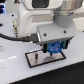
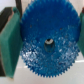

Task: Insert the blue gear onto the right peg, followed by the red gear

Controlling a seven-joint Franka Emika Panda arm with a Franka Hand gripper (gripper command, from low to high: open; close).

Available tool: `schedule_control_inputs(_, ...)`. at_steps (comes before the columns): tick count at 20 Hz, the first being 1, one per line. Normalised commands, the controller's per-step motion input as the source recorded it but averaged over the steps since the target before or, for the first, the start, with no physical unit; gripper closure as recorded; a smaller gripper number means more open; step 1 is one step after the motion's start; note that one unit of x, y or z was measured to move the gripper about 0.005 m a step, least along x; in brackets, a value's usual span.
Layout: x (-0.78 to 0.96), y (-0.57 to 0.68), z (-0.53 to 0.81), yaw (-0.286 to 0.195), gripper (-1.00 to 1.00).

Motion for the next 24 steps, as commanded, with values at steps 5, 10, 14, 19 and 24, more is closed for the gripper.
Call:
schedule_control_inputs(5,0.07,0.02,-0.18,0.0,1.0)
schedule_control_inputs(10,0.08,0.01,-0.13,0.0,1.0)
schedule_control_inputs(14,0.02,0.03,0.1,0.0,1.0)
schedule_control_inputs(19,0.16,-0.11,0.09,0.0,1.0)
schedule_control_inputs(24,0.26,-0.13,0.35,0.0,1.0)
